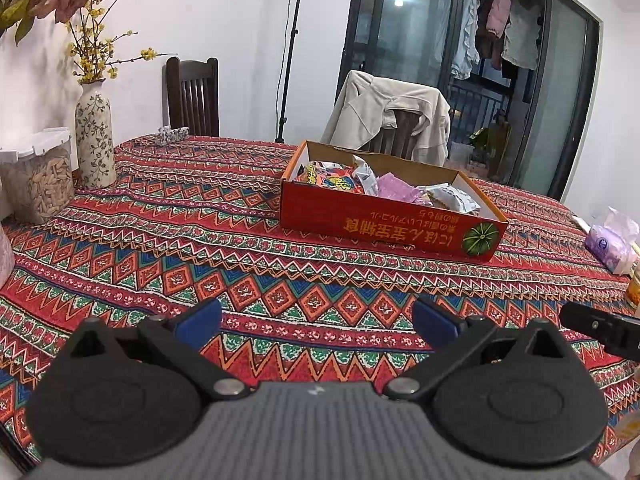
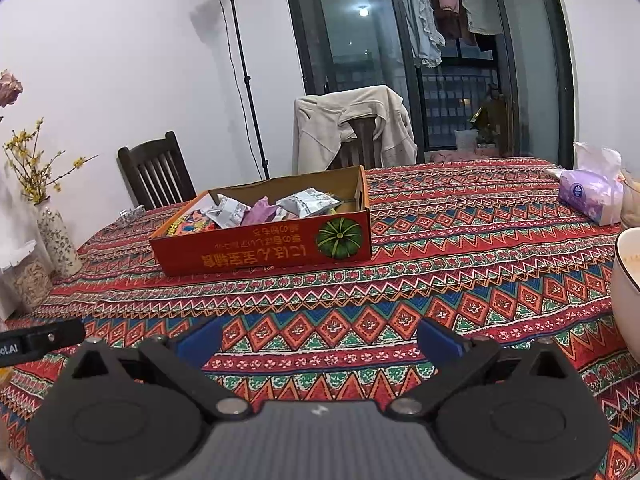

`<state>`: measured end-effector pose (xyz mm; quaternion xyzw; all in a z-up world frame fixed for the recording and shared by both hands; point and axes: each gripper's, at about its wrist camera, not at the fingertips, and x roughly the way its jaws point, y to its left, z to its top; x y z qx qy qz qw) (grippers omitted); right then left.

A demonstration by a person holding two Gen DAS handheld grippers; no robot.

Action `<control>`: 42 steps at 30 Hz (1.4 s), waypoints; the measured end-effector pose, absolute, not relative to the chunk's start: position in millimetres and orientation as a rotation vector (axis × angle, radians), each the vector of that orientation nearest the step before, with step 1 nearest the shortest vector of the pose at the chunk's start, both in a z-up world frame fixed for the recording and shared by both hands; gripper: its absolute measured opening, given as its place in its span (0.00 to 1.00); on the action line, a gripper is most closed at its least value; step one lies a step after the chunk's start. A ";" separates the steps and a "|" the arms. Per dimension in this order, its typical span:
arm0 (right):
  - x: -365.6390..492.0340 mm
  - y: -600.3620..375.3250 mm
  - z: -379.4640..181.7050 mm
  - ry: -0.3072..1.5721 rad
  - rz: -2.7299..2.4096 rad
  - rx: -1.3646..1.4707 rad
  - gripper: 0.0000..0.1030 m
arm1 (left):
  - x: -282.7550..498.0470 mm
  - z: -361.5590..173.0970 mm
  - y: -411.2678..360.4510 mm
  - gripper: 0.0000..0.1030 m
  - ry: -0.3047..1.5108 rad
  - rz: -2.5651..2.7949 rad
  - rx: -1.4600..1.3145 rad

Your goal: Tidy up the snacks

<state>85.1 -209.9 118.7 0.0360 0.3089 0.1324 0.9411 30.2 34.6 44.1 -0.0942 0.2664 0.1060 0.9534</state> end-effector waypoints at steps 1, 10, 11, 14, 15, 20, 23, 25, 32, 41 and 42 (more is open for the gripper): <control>85.0 -209.4 118.3 0.631 0.272 0.071 1.00 | 30.4 43.9 34.6 1.00 0.541 0.217 -0.189; 85.8 -206.0 115.9 0.636 0.270 0.062 1.00 | 31.4 42.6 35.4 1.00 0.546 0.213 -0.195; 85.8 -206.1 116.0 0.636 0.271 0.062 1.00 | 31.3 42.5 35.9 1.00 0.546 0.211 -0.197; 85.8 -205.9 115.8 0.636 0.271 0.062 1.00 | 30.9 42.1 35.7 1.00 0.547 0.212 -0.196; 85.8 -205.9 115.8 0.636 0.271 0.062 1.00 | 31.0 42.1 35.9 1.00 0.548 0.212 -0.196; 86.0 -205.7 115.4 0.637 0.271 0.060 1.00 | 33.4 39.7 37.4 1.00 0.565 0.217 -0.197; 85.7 -204.7 114.1 0.637 0.272 0.057 1.00 | 33.7 39.1 38.4 1.00 0.566 0.219 -0.200; 85.6 -204.5 114.0 0.637 0.272 0.057 1.00 | 33.7 39.1 38.8 1.00 0.566 0.218 -0.199; 85.3 -203.3 110.9 0.642 0.272 0.055 1.00 | 33.7 38.7 39.0 1.00 0.564 0.218 -0.201; 85.8 -203.7 109.3 0.644 0.272 0.054 1.00 | 33.3 38.4 37.0 1.00 0.565 0.217 -0.201; 85.8 -203.7 109.4 0.644 0.273 0.054 1.00 | 33.3 38.1 37.0 1.00 0.566 0.216 -0.202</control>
